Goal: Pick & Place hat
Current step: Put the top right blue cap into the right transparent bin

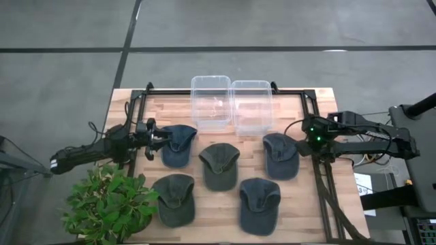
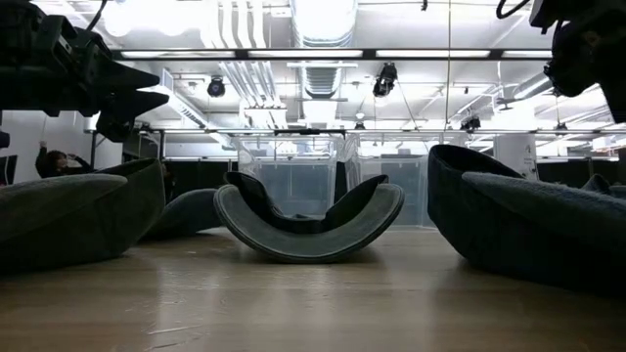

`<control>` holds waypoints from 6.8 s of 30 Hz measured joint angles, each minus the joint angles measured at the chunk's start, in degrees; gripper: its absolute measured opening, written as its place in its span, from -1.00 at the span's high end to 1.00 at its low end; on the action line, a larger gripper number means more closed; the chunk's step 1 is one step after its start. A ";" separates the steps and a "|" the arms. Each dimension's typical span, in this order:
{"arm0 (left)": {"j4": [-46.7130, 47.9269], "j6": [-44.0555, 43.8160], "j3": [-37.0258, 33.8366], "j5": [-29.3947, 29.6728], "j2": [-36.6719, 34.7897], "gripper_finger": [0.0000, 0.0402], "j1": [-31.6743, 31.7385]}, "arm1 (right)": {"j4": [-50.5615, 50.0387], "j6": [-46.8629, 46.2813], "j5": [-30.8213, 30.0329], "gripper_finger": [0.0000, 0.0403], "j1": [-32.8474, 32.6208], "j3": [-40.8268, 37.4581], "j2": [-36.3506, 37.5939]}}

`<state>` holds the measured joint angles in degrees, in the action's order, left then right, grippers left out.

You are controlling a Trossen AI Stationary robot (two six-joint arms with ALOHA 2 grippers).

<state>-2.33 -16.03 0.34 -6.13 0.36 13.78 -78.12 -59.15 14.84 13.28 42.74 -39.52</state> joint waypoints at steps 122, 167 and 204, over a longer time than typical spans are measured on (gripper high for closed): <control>-0.02 4.16 0.00 0.01 0.00 0.16 0.01 | 35.83 38.69 17.41 0.94 -4.92 43.79 -10.80; -0.03 3.72 0.00 0.00 -0.01 0.16 0.02 | 26.16 20.62 -9.75 0.94 25.88 36.07 -38.27; -0.04 8.57 0.00 0.00 -0.01 0.16 0.02 | 21.23 18.82 -10.01 0.46 26.49 36.09 -45.50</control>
<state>-2.37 -7.46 0.34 -6.13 0.34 13.80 -56.89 -40.34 4.84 39.77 78.83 -85.01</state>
